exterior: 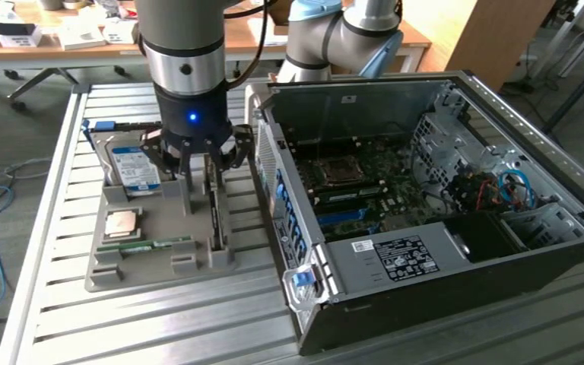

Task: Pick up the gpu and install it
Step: 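Pick up the gpu and move the gpu toward the slot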

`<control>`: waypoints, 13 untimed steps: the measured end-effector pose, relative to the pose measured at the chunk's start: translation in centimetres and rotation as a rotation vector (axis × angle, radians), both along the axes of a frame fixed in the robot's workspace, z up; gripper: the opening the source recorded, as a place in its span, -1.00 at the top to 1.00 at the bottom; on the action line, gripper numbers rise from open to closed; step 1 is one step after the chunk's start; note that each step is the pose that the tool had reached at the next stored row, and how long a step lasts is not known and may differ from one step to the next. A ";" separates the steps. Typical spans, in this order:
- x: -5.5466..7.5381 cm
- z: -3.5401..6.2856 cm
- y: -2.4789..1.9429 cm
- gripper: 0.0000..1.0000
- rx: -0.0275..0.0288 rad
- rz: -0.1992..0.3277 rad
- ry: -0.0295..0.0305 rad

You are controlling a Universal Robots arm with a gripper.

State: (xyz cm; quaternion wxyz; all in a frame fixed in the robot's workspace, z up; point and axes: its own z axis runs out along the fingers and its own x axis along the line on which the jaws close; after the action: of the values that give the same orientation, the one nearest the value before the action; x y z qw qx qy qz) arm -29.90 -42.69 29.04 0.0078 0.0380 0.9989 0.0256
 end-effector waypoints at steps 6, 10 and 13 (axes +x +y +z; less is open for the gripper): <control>0.2 -0.02 0.00 0.06 0.0002 0.000 0.0000; 0.2 -0.02 0.00 0.06 0.0001 0.000 0.0002; 0.2 -0.24 0.00 0.06 0.0002 0.000 0.0001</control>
State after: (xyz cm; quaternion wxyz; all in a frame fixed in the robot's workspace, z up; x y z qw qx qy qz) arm -29.66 -42.69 28.79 0.0078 0.0379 0.9989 0.0257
